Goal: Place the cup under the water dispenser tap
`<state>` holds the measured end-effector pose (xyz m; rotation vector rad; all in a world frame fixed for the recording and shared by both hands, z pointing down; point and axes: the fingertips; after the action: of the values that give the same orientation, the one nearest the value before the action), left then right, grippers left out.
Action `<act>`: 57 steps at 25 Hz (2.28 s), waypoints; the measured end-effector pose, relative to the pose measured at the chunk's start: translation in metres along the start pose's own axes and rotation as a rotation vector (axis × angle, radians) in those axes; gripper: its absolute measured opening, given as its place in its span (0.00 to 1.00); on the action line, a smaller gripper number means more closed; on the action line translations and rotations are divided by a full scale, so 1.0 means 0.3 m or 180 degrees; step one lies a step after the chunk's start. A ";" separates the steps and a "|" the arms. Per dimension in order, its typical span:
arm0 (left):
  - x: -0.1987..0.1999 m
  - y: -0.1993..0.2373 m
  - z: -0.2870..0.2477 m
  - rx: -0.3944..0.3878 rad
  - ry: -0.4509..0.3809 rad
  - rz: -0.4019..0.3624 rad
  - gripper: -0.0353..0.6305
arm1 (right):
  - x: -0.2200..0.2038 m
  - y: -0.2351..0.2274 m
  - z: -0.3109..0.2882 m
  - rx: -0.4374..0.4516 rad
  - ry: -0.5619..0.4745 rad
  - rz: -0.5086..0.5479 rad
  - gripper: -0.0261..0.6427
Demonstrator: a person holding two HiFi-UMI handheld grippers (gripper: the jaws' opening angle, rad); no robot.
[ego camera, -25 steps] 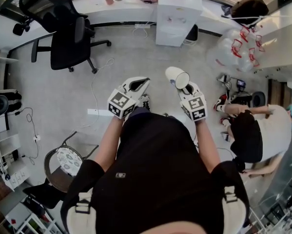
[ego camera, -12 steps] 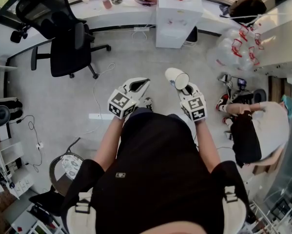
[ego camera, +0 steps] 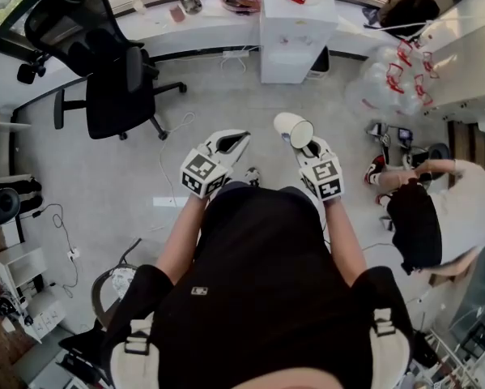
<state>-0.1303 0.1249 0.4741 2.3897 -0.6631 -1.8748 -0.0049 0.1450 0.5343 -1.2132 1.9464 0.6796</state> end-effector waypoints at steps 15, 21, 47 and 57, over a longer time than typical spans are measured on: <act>-0.028 0.005 0.013 -0.0083 0.0007 0.0057 0.05 | 0.002 0.025 -0.009 -0.0050 -0.0006 -0.0070 0.10; -0.032 0.027 0.005 -0.0058 0.0011 0.0108 0.05 | 0.009 0.002 -0.021 -0.0082 -0.0026 -0.0073 0.10; 0.130 0.250 -0.392 0.0330 -0.0041 0.0278 0.05 | 0.007 -0.481 -0.226 0.0303 0.0307 0.0131 0.10; 0.122 0.325 -0.475 0.0488 0.0019 0.0469 0.05 | -0.025 -0.577 -0.324 0.0463 0.0428 0.0203 0.10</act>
<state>-0.0207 -0.0094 0.5069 2.3574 -0.9870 -1.8185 0.1249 0.0047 0.5884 -1.1365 2.1142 0.4893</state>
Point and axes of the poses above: the fingertips, and each gripper's own axes: z backward along the fingers, y to its left, x out of its top, and after that the axes turned 9 degrees about -x, right-handed
